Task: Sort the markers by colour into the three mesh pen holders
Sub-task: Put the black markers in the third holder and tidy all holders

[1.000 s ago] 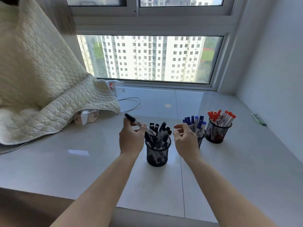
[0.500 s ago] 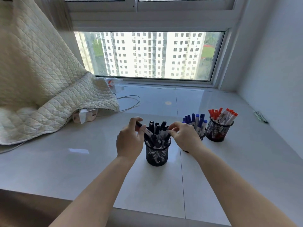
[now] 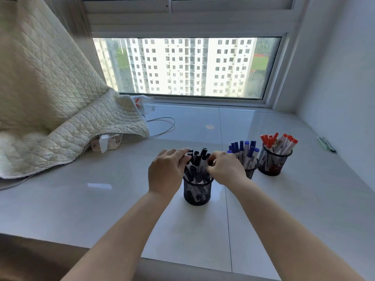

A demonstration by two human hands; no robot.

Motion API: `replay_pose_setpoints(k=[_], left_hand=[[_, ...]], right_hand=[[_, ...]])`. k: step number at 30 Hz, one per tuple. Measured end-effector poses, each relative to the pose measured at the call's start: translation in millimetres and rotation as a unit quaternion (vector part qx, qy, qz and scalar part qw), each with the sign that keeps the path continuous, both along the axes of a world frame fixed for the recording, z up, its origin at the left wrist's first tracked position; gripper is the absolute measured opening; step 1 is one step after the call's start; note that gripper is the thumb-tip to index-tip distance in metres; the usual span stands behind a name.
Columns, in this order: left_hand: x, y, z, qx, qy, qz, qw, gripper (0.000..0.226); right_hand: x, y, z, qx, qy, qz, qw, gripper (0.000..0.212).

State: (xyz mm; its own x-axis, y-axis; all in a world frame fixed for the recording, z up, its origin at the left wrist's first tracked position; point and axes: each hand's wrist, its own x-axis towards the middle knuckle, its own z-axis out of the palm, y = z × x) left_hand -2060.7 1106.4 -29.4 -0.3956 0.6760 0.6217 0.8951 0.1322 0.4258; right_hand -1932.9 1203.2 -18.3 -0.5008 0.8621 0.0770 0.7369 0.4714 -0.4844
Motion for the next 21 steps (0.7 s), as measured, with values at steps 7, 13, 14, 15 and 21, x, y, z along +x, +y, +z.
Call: replay_pose_setpoints(k=[7,13,14,15,21], left_hand=[[0.4,6.5,-7.1,-0.116,0.025,-0.004,0.993,0.03],[-7.8,10.7,-11.0,-0.201,-0.027,-0.038,0.979,0.029],[-7.8,11.2,-11.1,-0.181,-0.053,-0.042,0.981,0.03],[-6.8,11.7,-11.0,-0.155,-0.083,-0.043,0.983,0.032],[-7.3,18.0,-10.6,-0.147,-0.183,0.004,0.972,0.041]], right_hand=[[-1.8,-1.6,-4.4,-0.002,0.033,-0.022,0.999,0.02],[3.4,2.6,0.5,0.001,0.113,-0.041,0.993,0.022],[3.8,3.0,-0.1,-0.001,0.12,-0.04,0.992,0.023],[3.9,2.9,-1.2,-0.004,0.126,-0.039,0.991,0.024],[1.5,2.4,-9.2,-0.002,0.135,-0.028,0.99,0.029]])
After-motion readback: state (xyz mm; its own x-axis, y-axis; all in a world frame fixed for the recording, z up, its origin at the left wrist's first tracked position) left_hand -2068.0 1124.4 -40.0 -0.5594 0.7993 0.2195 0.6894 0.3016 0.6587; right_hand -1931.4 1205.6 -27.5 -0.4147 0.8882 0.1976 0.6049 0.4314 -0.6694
